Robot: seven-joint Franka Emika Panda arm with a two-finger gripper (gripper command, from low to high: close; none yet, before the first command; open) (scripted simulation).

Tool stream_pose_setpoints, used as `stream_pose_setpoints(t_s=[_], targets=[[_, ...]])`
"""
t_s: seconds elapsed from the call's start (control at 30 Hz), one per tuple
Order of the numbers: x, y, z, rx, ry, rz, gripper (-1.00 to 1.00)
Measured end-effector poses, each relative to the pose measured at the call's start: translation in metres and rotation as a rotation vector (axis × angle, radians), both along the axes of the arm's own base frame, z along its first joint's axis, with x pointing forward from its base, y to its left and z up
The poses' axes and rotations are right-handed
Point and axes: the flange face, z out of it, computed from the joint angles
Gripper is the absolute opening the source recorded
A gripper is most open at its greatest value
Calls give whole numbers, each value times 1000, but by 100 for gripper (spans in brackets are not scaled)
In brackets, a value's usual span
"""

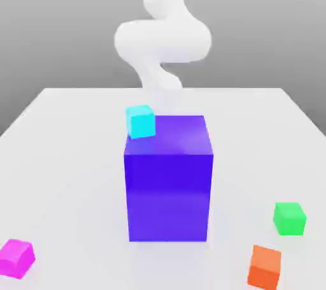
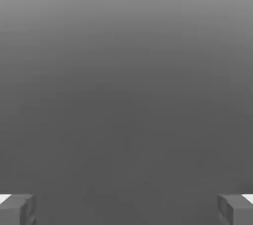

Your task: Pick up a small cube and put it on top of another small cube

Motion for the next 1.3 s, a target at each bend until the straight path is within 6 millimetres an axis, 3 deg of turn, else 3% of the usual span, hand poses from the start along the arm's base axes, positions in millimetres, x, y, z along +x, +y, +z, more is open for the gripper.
stream_pose_setpoints(t_s=[0.27,0.53,0.8,1.0,1.13,1.17,1.3], targets=[[83,-67,-118,72,203,-12,0],[120,-136,-253,110,390,-64,0],[107,-206,-387,104,574,-144,0],[70,-256,-477,65,712,-206,0],[65,-263,-534,55,732,-214,0],[64,-263,-546,56,733,-214,-100],[64,-263,-546,57,733,-214,-100]])
